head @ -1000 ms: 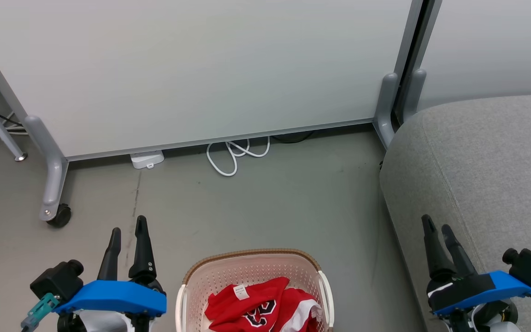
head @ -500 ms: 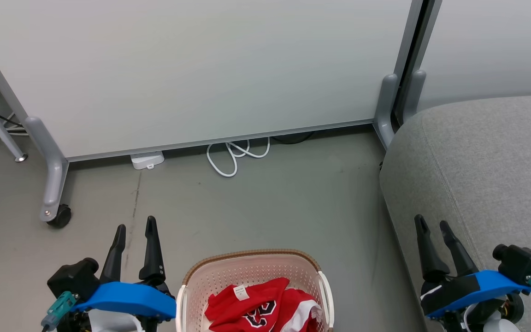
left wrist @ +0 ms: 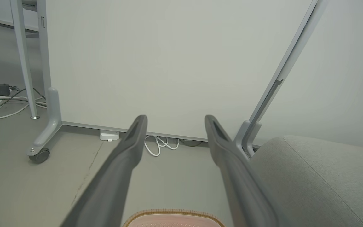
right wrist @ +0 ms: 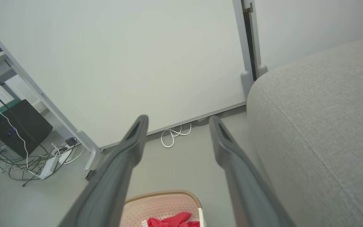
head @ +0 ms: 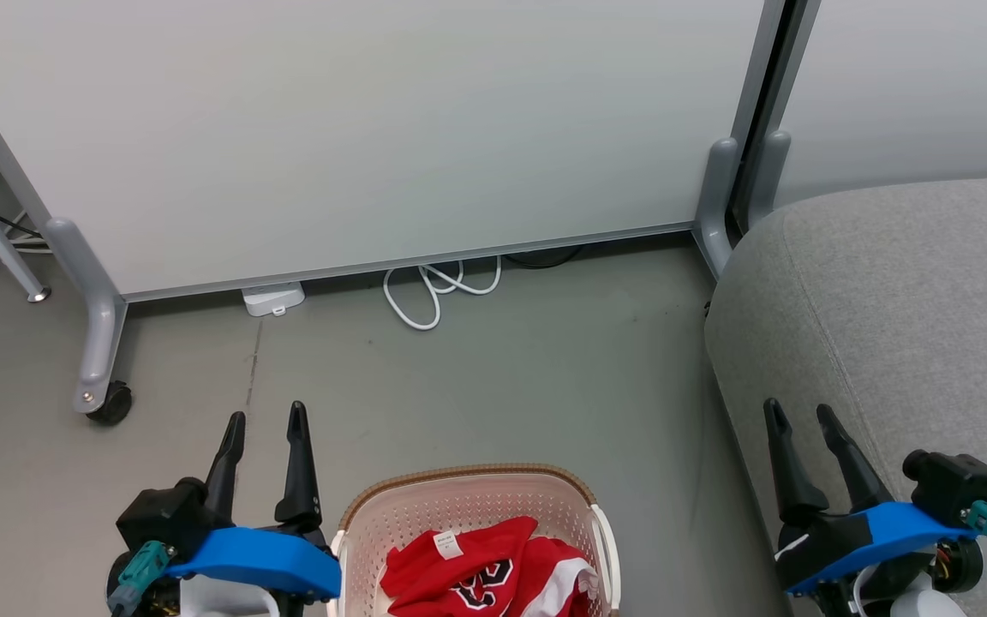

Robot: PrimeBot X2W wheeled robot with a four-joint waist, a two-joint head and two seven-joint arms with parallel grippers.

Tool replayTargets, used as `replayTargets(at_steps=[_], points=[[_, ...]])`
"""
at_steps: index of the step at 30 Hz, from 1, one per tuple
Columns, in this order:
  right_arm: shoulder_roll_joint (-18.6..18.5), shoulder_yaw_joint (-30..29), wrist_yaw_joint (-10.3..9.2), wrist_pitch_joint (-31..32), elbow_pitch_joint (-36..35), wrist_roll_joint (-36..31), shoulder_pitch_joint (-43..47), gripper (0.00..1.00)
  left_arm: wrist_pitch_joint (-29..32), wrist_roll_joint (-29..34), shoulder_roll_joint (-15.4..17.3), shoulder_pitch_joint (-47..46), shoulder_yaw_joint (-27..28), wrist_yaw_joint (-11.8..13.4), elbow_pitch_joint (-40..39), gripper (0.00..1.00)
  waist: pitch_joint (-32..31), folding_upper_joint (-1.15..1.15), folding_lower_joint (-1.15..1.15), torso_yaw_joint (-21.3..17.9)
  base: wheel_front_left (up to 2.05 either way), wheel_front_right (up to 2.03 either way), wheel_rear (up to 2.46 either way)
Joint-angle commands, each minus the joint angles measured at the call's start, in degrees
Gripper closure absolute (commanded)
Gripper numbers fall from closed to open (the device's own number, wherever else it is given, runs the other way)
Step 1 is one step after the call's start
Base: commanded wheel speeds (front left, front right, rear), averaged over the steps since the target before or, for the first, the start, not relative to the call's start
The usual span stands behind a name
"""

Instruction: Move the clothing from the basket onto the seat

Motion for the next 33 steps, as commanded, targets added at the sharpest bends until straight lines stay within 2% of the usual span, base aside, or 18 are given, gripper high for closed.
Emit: replayTargets(at_steps=[1, 33], points=[[-0.46, 0.10, 0.12, -0.40, -0.53, -1.21, -0.86, 0.00, -0.40, 1.06, 0.29, -1.09, -0.05, 0.34, -0.13, 0.00, 0.00, 0.00, 0.00, -0.02, 0.00, 0.00, 0.00], [-0.55, -0.09, 0.10, -3.15, -0.11, -15.65, -1.13, 0.00, -3.93, 10.98, 0.30, -0.86, -1.86, 1.52, 1.12, 0.00, -0.11, 0.00, 0.00, 0.14, 0.00, 0.00, 0.00]])
